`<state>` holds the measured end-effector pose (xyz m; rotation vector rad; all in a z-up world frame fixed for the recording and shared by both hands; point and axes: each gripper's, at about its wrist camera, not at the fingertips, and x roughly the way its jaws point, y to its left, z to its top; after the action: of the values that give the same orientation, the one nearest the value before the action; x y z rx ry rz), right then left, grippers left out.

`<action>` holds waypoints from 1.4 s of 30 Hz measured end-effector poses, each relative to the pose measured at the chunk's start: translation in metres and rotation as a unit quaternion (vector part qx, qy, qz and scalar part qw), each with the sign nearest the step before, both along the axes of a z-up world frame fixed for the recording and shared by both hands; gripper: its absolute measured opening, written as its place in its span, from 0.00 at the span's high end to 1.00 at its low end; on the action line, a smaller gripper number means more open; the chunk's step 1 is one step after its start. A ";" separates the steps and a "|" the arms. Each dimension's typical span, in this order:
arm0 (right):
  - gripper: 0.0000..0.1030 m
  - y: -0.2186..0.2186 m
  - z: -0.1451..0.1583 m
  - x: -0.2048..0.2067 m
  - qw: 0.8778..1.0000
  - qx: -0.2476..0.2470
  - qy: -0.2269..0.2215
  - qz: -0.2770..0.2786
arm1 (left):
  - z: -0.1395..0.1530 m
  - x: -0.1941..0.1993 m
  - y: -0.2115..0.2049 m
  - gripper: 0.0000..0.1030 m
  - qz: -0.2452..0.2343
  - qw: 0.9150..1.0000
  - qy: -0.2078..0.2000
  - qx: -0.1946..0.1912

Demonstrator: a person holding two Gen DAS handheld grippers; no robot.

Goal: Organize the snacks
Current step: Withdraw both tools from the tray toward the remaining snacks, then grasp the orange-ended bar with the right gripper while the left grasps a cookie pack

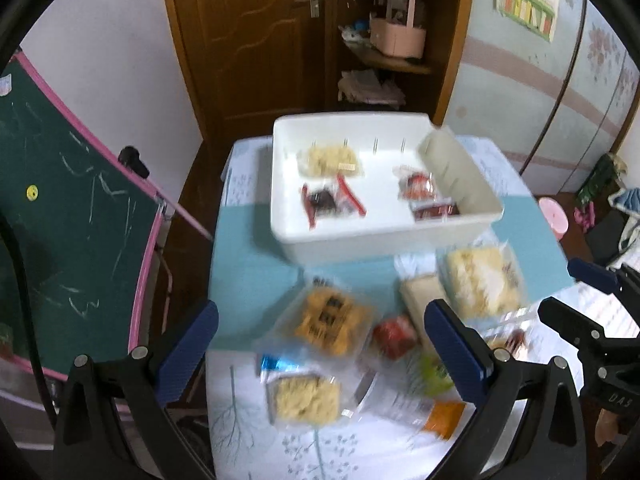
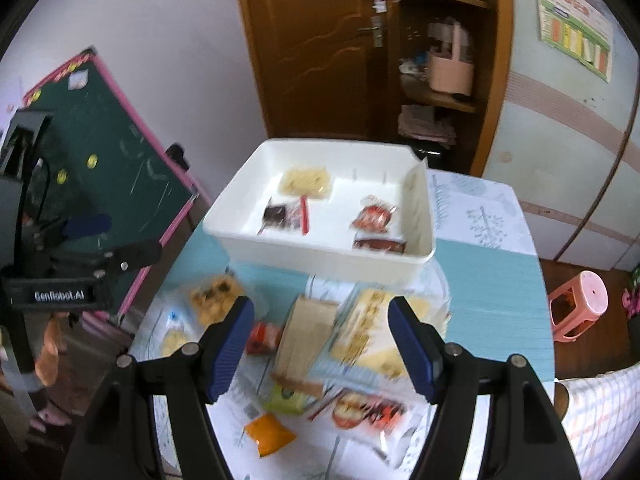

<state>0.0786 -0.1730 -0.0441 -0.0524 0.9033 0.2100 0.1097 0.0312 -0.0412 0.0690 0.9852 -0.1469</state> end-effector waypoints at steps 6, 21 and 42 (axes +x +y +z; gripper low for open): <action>0.32 0.029 -0.050 -0.026 0.998 -0.025 0.026 0.045 | -0.051 -0.034 0.005 0.01 -0.027 0.999 0.034 0.011; 0.47 0.072 -0.166 -0.043 0.978 -0.041 0.153 0.132 | -0.130 -0.061 0.044 0.01 0.002 0.993 0.118 -0.026; 0.66 0.060 -0.163 -0.071 0.984 -0.052 0.107 0.130 | -0.171 -0.026 0.018 0.01 0.014 0.987 0.155 -0.034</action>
<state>0.0076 -0.1127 -0.2067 -0.2503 1.1217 0.4181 0.0832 0.0489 -0.2121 -0.0307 1.2910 -0.1683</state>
